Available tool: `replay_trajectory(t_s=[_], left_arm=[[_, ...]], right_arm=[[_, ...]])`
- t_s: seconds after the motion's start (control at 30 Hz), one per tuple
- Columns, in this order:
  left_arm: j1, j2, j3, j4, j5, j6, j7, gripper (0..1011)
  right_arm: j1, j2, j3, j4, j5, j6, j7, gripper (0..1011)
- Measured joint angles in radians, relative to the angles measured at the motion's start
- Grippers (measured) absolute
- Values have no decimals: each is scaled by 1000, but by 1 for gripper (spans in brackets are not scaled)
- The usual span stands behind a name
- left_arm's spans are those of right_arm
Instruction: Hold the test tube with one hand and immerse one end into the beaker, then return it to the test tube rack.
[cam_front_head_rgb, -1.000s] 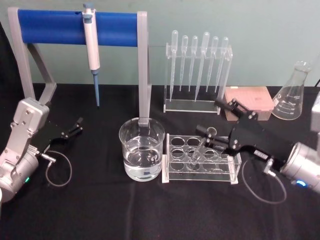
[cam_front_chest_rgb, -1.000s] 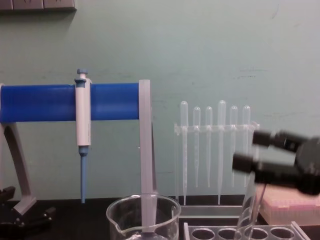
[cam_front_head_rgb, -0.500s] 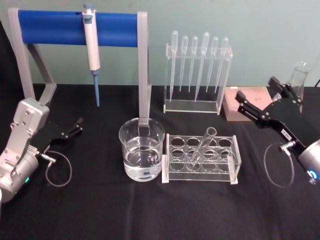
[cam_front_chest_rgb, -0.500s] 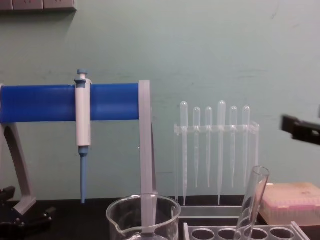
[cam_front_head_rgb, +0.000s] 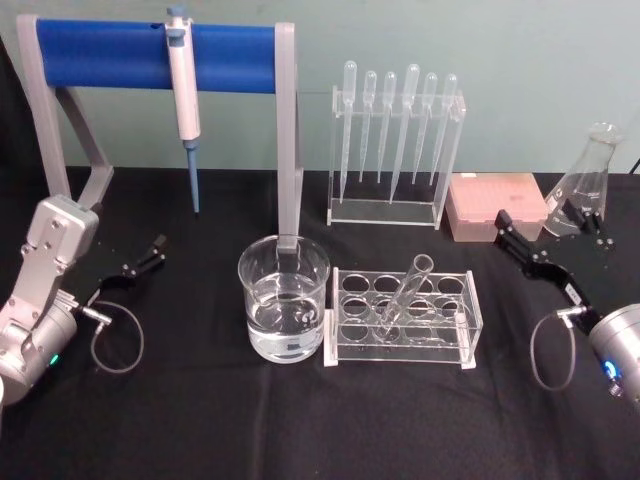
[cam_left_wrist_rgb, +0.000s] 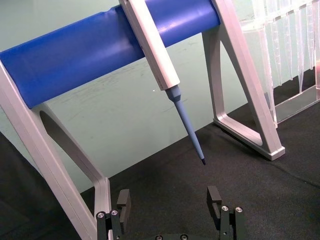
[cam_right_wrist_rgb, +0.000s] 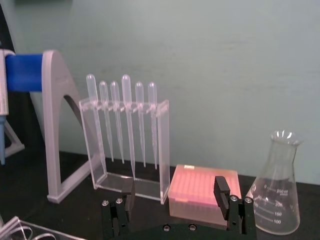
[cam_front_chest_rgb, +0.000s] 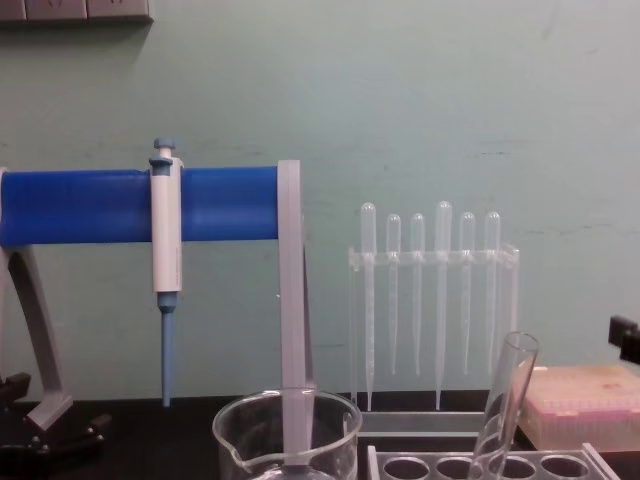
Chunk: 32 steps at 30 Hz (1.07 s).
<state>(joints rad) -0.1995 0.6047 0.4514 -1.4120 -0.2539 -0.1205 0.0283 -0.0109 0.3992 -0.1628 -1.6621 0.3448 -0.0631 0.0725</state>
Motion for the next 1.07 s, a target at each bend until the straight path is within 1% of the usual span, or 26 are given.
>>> replay_trajectory(t_s=[0.23, 1.07], left_arm=[[0, 0, 0, 0, 0, 0, 0, 1000], [0, 0, 0, 0, 0, 0, 0, 1000]], right_arm=[[12, -16, -4, 37, -15, 15, 22, 1003], [11, -12, -6, 32, -13, 12, 23, 1003]])
